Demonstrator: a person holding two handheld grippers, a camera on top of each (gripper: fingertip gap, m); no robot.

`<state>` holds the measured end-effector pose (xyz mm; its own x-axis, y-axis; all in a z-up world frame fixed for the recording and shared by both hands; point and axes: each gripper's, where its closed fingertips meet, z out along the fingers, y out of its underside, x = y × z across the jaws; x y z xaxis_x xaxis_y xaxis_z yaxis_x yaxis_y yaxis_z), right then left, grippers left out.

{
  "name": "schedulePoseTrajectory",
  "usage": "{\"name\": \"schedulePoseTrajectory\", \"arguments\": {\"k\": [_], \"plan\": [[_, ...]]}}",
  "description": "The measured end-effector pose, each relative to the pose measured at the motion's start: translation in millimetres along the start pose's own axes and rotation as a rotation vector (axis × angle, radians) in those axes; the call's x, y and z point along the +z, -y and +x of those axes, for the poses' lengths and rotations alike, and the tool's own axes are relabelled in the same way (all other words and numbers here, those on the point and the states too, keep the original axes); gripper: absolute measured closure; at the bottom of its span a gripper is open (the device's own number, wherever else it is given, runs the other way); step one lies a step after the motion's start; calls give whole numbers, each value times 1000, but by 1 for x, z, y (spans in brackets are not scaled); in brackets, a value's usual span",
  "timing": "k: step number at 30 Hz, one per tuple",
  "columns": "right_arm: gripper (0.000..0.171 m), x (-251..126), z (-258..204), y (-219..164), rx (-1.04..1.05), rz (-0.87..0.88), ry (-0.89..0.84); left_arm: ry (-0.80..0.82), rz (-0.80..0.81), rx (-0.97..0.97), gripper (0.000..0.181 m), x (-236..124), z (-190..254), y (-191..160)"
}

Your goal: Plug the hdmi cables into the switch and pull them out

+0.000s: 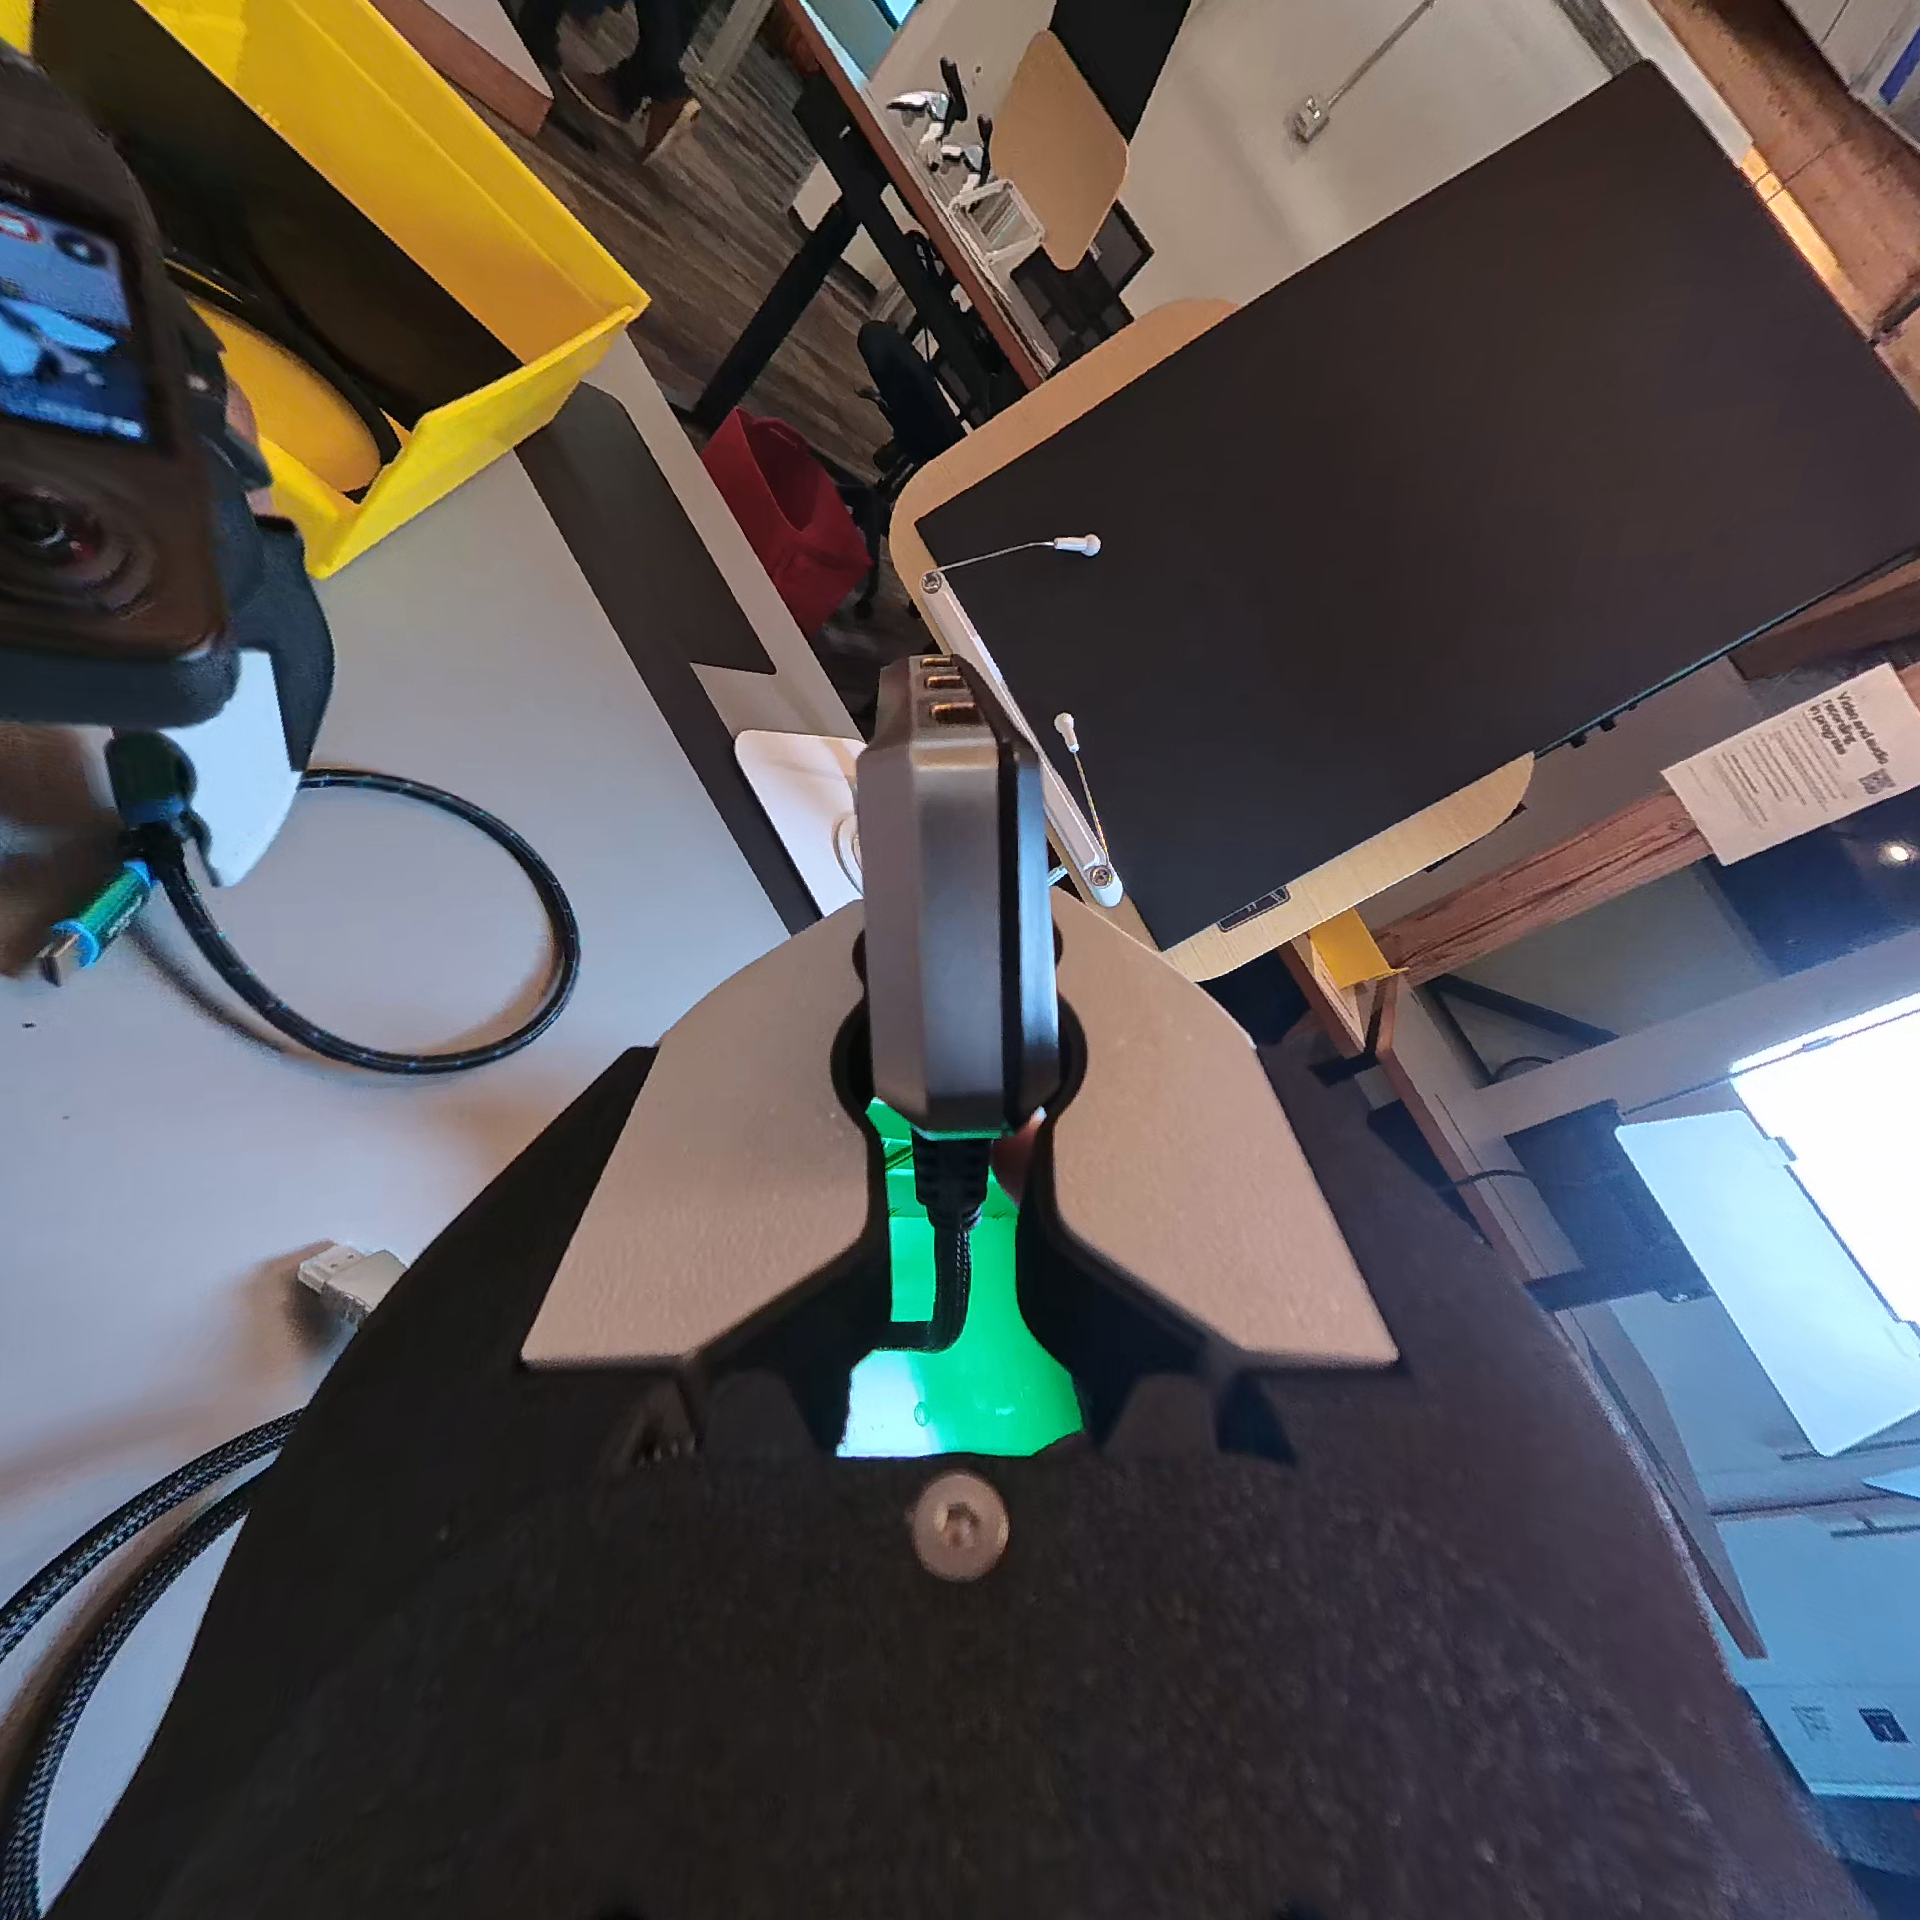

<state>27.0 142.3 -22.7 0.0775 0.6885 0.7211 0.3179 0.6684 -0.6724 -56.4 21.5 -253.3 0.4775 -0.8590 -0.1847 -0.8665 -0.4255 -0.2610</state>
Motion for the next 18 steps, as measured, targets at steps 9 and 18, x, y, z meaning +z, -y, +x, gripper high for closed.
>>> {"name": "schedulePoseTrajectory", "arguments": {"k": [9,18], "plan": [[147,2,-4,1,0,9,17,-45,104,-10,153,7,3,14],[147,1,-13,8,-52,52,45,92,425,-280,158,-43,-52,20]]}}
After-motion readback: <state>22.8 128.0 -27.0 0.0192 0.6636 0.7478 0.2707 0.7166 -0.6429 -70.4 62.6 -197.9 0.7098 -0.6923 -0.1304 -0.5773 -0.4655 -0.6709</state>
